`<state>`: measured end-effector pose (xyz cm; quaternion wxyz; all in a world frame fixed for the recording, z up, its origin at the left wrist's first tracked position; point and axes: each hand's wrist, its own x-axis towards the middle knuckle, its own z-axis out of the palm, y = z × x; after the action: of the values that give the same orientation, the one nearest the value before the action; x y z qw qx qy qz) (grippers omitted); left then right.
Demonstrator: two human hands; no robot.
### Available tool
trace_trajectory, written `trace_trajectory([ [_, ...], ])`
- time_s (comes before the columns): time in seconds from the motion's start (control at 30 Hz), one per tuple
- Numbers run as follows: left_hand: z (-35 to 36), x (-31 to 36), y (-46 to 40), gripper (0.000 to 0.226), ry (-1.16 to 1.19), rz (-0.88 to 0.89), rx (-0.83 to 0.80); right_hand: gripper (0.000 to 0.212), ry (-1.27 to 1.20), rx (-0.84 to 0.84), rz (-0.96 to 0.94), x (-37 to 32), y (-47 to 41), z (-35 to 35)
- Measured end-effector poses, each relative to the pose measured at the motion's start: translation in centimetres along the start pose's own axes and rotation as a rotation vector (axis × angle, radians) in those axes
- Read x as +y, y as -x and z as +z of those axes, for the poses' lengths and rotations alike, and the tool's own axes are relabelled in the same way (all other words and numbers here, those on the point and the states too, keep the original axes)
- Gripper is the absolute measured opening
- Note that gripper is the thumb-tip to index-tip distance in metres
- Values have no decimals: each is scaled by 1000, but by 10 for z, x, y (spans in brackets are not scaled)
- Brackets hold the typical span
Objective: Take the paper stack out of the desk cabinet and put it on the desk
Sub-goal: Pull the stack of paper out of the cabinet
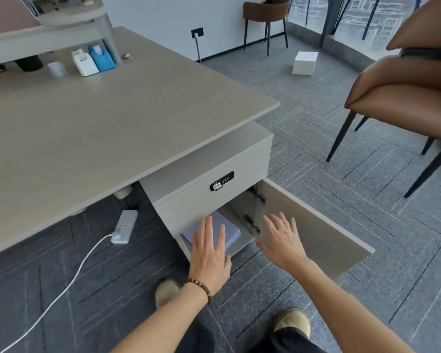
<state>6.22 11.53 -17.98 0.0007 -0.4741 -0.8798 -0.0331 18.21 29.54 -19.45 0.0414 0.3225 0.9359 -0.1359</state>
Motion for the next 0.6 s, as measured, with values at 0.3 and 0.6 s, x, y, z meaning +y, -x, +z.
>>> trace_trajectory([
  [0.3, 132, -20, -53, 84, 239, -384, -157, 70, -13, -59, -83, 5, -77, 100],
  [0.6, 235, -28, -97, 95, 431, -613, -169, 69, -176, -189, 16, 12, -157, 192],
])
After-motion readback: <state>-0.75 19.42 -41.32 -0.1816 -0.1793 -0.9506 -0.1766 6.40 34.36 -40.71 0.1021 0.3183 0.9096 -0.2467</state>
